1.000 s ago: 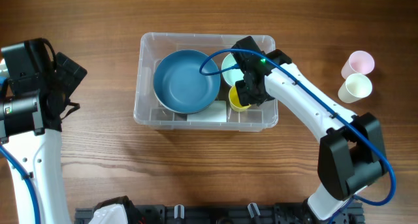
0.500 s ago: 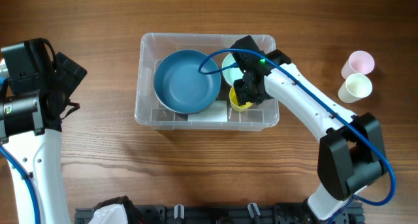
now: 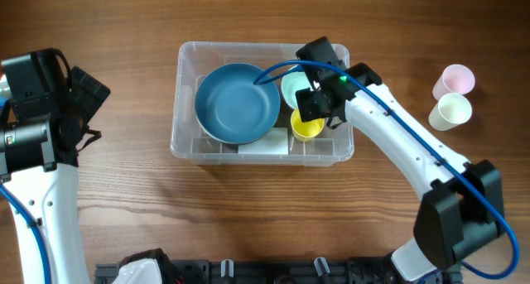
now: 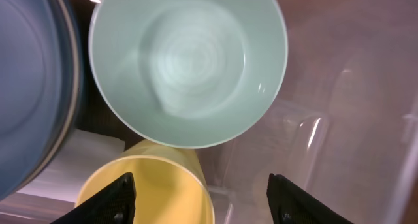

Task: Pack container
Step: 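Lift the right gripper out and move it to the cream cup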

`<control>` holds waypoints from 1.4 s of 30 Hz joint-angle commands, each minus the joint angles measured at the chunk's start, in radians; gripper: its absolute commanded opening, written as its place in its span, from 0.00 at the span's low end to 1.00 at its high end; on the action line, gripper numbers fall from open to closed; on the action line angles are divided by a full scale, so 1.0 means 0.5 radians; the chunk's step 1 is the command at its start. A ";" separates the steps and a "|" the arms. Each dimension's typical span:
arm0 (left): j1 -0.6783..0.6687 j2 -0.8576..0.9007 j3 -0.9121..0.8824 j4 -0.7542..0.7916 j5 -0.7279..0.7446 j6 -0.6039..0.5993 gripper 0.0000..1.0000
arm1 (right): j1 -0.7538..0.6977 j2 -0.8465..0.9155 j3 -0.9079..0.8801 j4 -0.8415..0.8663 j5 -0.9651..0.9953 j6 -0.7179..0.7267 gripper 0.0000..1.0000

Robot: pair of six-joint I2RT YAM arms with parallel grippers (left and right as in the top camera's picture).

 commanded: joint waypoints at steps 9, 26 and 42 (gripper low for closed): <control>0.013 -0.008 0.031 0.004 -0.003 -0.004 1.00 | -0.078 -0.493 0.278 -0.073 0.244 0.125 0.67; 0.013 -0.008 0.031 0.004 -0.003 -0.004 1.00 | -1.628 -0.745 0.286 -0.606 0.056 0.415 0.68; 0.013 -0.008 0.031 0.004 -0.003 -0.004 1.00 | -1.828 -0.086 0.188 -0.437 -0.159 0.328 0.68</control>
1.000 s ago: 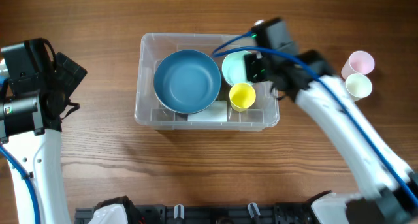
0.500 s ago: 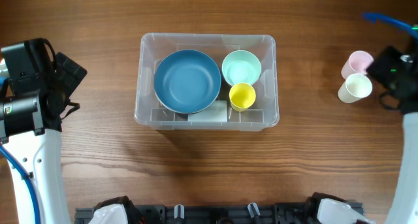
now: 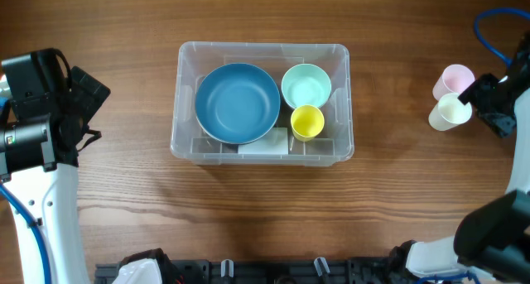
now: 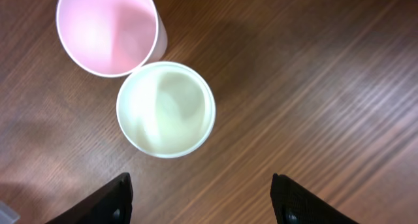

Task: Pack container
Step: 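Lift the right gripper out and move it to the cream cup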

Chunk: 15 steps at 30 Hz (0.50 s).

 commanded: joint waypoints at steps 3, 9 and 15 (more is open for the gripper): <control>0.013 -0.008 0.031 0.005 -0.003 -0.004 1.00 | -0.002 0.130 -0.014 0.080 -0.040 -0.011 0.68; 0.013 -0.008 0.031 0.004 -0.003 -0.004 1.00 | -0.002 0.191 -0.176 0.266 -0.040 0.035 0.60; 0.013 -0.008 0.031 0.004 -0.003 -0.004 1.00 | -0.002 0.199 -0.319 0.423 -0.069 0.040 0.57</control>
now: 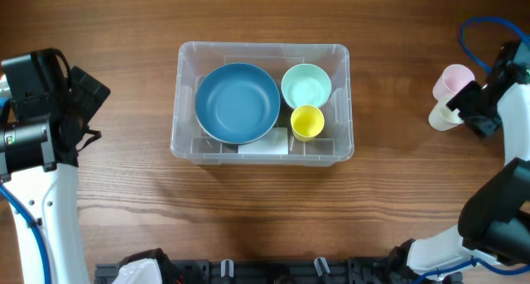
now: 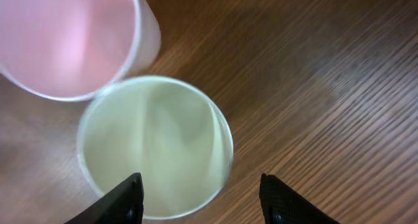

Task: Pack container
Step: 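Lift the right gripper out and move it to the cream cup, then grasp the cream cup rim and carry it to the container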

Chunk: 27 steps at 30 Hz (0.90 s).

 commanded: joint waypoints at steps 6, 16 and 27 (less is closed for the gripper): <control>0.013 -0.008 0.031 0.004 -0.003 -0.004 1.00 | -0.003 0.024 -0.071 0.062 -0.039 0.022 0.57; 0.013 -0.008 0.031 0.004 -0.003 -0.004 1.00 | -0.009 0.024 -0.197 0.198 -0.068 0.080 0.50; 0.013 -0.008 0.031 0.005 -0.003 -0.004 1.00 | -0.009 0.024 -0.197 0.158 -0.068 0.082 0.18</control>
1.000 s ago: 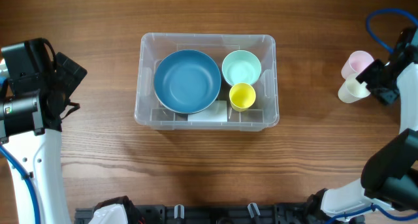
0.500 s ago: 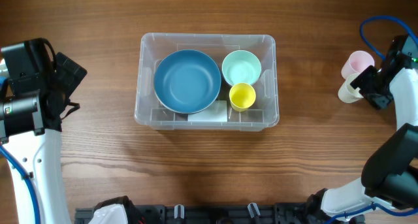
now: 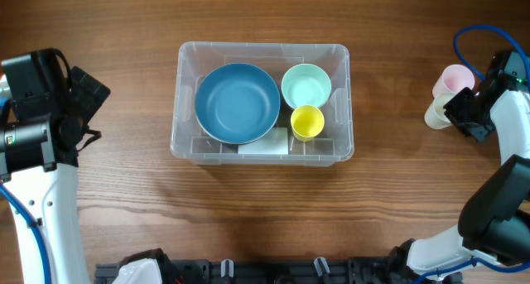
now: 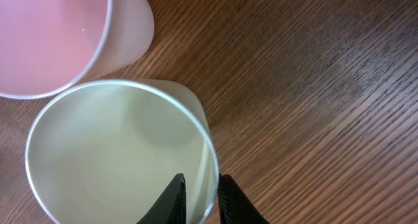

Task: Pack container
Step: 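Grasp the cream cup rim and carry it to the container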

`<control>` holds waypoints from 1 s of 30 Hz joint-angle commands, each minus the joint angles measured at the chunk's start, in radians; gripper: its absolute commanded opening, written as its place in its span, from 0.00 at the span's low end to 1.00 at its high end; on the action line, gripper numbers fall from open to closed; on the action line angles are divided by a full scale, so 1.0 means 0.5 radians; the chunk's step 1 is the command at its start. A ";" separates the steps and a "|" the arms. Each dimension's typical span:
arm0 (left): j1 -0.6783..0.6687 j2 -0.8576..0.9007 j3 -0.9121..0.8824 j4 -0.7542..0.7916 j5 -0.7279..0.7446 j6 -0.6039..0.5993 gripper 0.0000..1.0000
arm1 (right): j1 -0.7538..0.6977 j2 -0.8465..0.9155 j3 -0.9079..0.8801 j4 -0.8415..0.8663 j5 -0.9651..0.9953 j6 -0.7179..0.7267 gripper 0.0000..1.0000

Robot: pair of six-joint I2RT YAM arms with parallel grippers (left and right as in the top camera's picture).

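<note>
The clear plastic container (image 3: pixel 341 102) holds a blue bowl (image 3: pixel 238 103), a mint cup (image 3: pixel 306 85) and a yellow cup (image 3: pixel 307 122). At the table's right edge stand a pink cup (image 3: pixel 454 77) and a cream cup (image 4: pixel 111 152). My right gripper (image 4: pixel 199 198) is shut on the cream cup's rim, one finger inside and one outside. In the overhead view that gripper (image 3: pixel 458 112) covers most of the cream cup (image 3: pixel 434 112). My left gripper is out of sight; only the left arm (image 3: pixel 41 110) shows at the far left.
A white flat item (image 3: pixel 265 142) lies in the container under the bowl's front edge. Bare wooden table (image 3: pixel 397 193) lies between the container and the two cups. A blue cable (image 3: pixel 464 48) loops over the right arm.
My right gripper was open with its fingers straddling the cream cup's rim; now it is shut on that rim. The cup sits slightly further left beside the pink cup.
My right gripper stood open inside the container above the yellow and mint cups. Then it was open high over the pink and cream cups at the right. It then hung lower around the cream cup, and now pinches its rim.
</note>
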 commanded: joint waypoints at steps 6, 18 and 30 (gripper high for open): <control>0.013 -0.008 0.031 0.004 -0.003 -0.004 1.00 | -0.008 0.023 -0.014 -0.033 -0.018 0.008 0.04; 0.013 -0.008 0.031 0.004 -0.003 -0.004 1.00 | 0.080 -0.150 0.003 -0.079 -0.123 -0.122 0.04; 0.013 -0.008 0.031 0.004 -0.003 -0.003 1.00 | 0.777 -1.025 0.166 -0.124 -0.161 -0.636 0.04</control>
